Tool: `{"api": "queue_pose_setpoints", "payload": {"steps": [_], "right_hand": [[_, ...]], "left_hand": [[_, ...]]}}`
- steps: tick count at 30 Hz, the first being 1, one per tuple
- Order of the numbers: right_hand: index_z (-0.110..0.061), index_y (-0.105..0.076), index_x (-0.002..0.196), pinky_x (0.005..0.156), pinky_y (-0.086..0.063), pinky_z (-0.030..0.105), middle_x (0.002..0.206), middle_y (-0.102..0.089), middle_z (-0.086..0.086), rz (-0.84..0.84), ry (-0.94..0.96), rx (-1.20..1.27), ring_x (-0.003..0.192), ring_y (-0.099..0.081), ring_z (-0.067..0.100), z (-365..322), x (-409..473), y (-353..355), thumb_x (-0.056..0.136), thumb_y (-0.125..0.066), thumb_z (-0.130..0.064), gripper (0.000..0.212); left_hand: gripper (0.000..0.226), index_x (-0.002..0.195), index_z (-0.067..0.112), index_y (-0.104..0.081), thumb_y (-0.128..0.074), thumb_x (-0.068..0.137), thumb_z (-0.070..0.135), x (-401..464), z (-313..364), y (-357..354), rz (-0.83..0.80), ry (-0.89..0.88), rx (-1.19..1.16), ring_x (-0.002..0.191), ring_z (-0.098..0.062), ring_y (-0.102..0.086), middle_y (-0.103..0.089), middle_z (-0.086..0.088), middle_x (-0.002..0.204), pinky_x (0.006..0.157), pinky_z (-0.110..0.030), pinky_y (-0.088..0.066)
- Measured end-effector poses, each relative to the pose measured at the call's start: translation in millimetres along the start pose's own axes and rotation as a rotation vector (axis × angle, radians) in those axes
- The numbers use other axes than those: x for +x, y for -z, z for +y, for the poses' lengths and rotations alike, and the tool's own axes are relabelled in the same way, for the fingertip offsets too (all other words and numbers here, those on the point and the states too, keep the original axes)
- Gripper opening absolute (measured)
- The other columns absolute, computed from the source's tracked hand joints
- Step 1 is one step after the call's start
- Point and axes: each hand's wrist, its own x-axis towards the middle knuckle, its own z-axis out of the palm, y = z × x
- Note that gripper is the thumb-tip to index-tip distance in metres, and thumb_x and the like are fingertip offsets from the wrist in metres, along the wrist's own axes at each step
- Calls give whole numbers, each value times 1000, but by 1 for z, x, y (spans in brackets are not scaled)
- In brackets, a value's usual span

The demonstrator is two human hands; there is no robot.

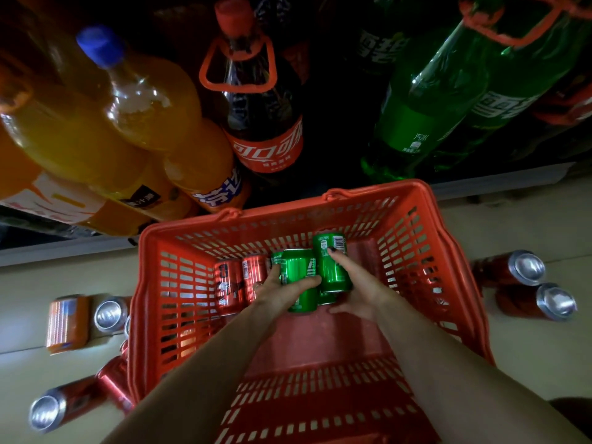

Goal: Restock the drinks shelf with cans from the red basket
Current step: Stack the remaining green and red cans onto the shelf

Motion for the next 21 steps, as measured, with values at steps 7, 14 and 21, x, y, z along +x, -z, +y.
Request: {"api": "queue_pose_setpoints", "payload": {"steps": [7,14,21], "right_hand": [[-23,-65,130,92,-54,50,119,-75,10,-37,-35,95,113,-70,29,1,-9,2,84,-65,-60,59],[-23,-63,133,95,-56,51,119,-75,11,-30,-101,92,109,-73,28,13,-10,4,72,-75,-65,75],[-18,-63,132,107,-42,67,124,-72,17,-110,-124,200,118,-67,36,29,-27,3,85,-71,-51,58]], "left_hand": [[82,114,51,-69,-101,39,65,17,-28,-2,-93,50,-76,115,-27,-71,-64,-3,138,98,-48,-59],[54,125,23,-68,-92,76,24,-25,8,7,-207,18,-157,106,-30,-76,-79,-7,115,97,-49,-60],[57,129,32,-62,-89,79,26,-32,10,0,-224,8,-216,105,-28,-76,-79,-2,114,96,-52,-60]]}}
